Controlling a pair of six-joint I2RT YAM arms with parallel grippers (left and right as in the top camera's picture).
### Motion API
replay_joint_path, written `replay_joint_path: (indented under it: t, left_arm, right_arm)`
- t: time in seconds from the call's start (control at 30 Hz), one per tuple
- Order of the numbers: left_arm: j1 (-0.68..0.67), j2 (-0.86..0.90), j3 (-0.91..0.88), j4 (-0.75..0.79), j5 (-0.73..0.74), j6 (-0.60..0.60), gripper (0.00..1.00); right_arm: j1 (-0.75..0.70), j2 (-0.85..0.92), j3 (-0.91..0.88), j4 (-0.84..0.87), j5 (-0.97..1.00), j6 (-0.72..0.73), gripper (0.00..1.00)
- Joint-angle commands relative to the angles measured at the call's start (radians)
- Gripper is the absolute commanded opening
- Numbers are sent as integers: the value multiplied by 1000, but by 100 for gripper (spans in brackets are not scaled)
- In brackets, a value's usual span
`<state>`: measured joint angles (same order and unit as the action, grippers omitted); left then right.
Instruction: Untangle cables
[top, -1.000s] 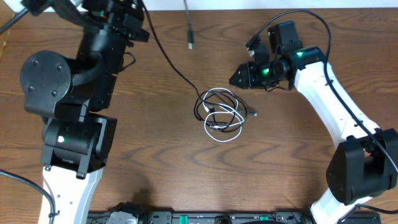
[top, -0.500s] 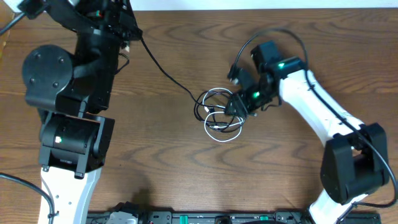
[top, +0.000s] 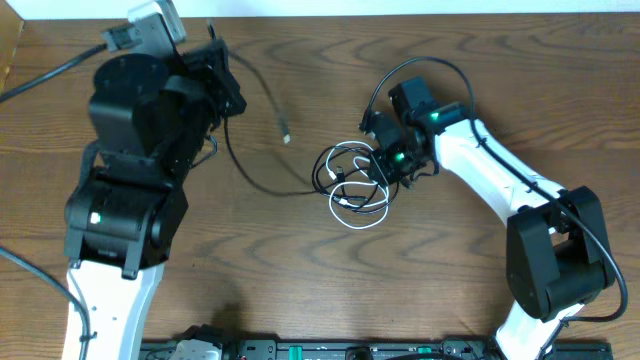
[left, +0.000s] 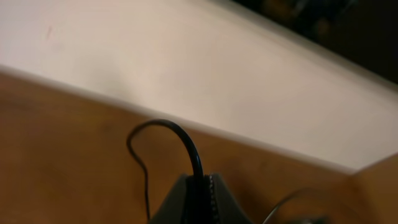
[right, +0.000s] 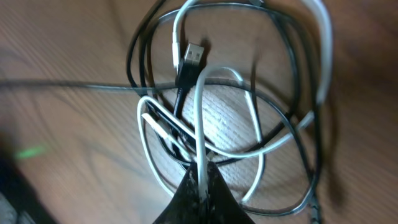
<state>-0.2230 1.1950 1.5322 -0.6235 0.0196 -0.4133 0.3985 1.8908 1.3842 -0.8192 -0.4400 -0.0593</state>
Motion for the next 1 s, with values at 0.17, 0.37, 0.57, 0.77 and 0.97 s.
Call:
replay_joint_path:
  t: [0.17, 0.37, 0.57, 0.77, 0.97]
  left_arm:
    - [44, 100, 11, -194, -14, 54, 8]
    - [56, 153, 10, -251, -14, 77, 7]
    - [56, 171, 10, -267, -40, 118, 7]
    - [63, 171, 10, -288, -146, 118, 7]
    - [129, 171, 10, -296, -222, 118, 7]
  right_arm:
    - [-135, -138, 429, -175, -43, 218, 1]
    - [-241, -222, 685, -259, -36, 273, 1]
    - [-364, -299, 799, -255, 35, 307, 1]
    - [-520, -349, 883, -217, 18, 361, 1]
    - [-634, -362, 955, -157, 11, 430, 1]
